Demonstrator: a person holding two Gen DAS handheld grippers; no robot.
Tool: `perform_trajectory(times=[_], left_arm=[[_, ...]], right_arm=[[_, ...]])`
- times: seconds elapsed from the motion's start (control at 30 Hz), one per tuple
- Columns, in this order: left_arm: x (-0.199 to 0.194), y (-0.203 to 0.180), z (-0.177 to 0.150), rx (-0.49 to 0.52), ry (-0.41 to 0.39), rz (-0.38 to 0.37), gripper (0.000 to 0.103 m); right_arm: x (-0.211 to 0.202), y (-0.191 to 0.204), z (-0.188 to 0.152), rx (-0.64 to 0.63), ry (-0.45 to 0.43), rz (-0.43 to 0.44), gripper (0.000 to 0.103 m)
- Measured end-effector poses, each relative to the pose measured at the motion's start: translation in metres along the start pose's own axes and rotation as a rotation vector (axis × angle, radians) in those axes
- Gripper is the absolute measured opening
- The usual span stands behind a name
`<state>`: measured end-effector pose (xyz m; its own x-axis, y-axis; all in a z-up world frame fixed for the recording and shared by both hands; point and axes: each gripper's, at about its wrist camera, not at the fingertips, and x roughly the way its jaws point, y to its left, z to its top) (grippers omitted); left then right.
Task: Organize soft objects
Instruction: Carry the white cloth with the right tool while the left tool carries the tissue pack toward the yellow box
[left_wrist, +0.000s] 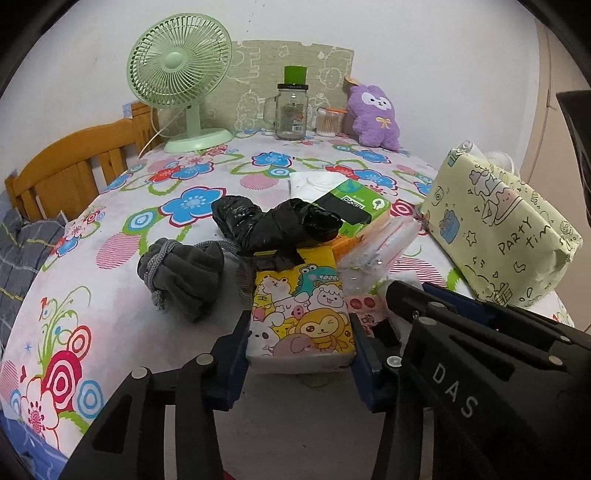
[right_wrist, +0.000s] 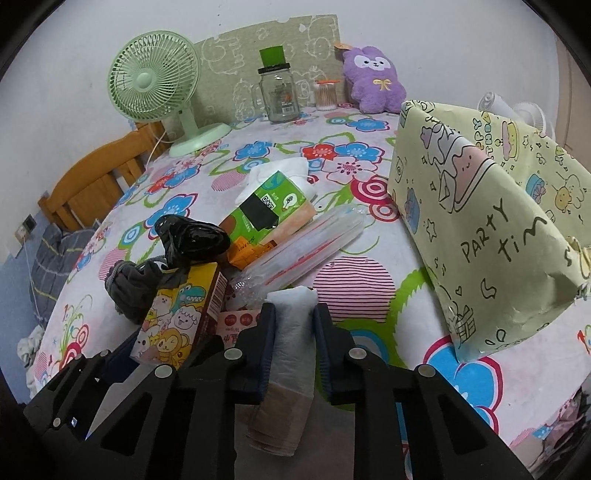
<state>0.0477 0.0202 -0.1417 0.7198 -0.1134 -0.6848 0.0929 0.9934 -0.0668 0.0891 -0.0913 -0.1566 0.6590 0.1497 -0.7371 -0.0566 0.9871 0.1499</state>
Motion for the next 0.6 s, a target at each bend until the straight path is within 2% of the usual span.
perform_trajectory(times=[0.6], left_arm=[[-0.037,-0.004,0.013,0.002,-0.066,0.013,0.048]], right_arm=[[-0.04,0.008,0.009,-0.016,-0.083,0.029,0.023]])
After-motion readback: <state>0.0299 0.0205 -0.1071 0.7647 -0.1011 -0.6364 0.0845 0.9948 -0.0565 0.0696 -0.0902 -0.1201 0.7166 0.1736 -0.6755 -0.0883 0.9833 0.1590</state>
